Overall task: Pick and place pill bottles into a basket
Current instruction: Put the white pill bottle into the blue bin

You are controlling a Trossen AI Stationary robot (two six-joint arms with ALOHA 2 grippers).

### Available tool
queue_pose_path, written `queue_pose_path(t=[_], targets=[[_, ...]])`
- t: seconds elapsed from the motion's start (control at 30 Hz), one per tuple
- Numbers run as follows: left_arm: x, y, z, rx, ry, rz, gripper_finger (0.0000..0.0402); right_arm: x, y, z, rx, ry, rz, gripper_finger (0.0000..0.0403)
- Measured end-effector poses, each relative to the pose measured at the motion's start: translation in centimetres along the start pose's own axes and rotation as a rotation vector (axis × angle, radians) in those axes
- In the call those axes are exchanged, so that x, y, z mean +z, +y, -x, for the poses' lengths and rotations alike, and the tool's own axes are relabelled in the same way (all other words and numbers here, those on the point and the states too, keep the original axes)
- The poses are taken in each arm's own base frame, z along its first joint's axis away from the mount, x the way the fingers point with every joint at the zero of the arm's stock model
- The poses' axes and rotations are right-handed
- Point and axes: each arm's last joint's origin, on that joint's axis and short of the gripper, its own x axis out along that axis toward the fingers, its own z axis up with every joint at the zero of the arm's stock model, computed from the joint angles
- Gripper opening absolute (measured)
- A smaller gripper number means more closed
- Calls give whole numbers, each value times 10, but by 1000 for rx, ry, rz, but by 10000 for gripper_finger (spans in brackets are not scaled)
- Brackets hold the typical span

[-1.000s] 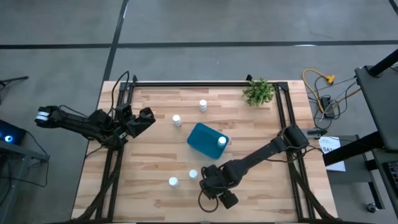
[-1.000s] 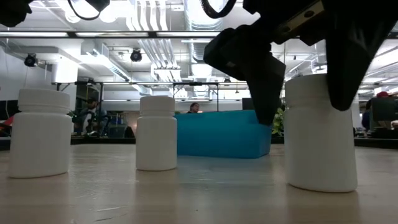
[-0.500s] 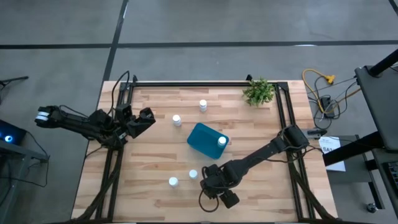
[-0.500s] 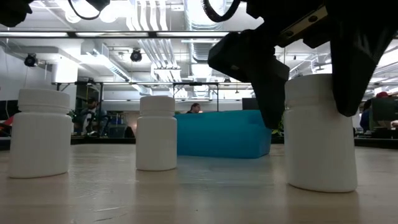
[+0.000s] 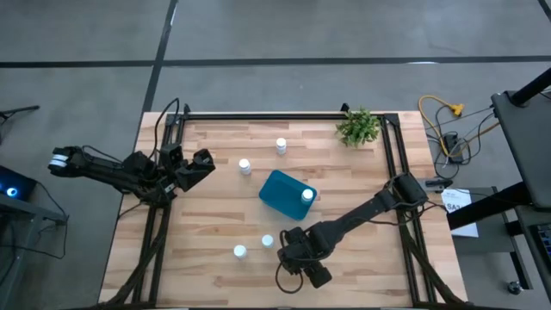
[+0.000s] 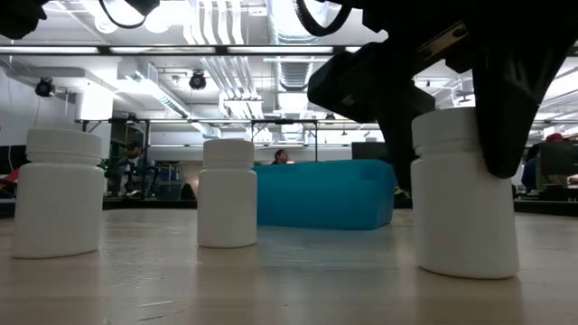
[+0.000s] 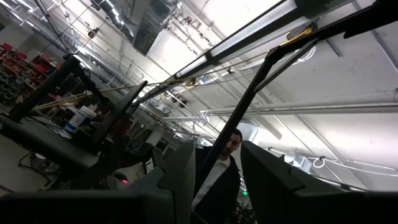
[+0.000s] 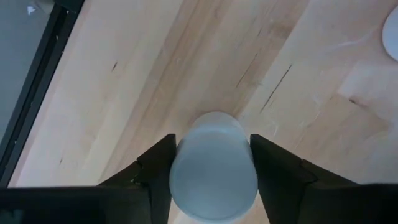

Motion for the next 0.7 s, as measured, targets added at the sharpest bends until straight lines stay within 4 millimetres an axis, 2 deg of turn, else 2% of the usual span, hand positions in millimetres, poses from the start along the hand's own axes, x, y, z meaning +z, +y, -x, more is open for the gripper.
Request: queue_pose_path(t=[0.4,0.57,0.7], targets=[[0,0,0,-1,1,1,112,-1,-4,5,5,-2,-44,165],[0,0,0,-2,1,3,112,-3,-7,24,-12,-12,-73,165],[0,0,0,-1,1,34,112,-4,-12,46,-45,-65,-111,165]])
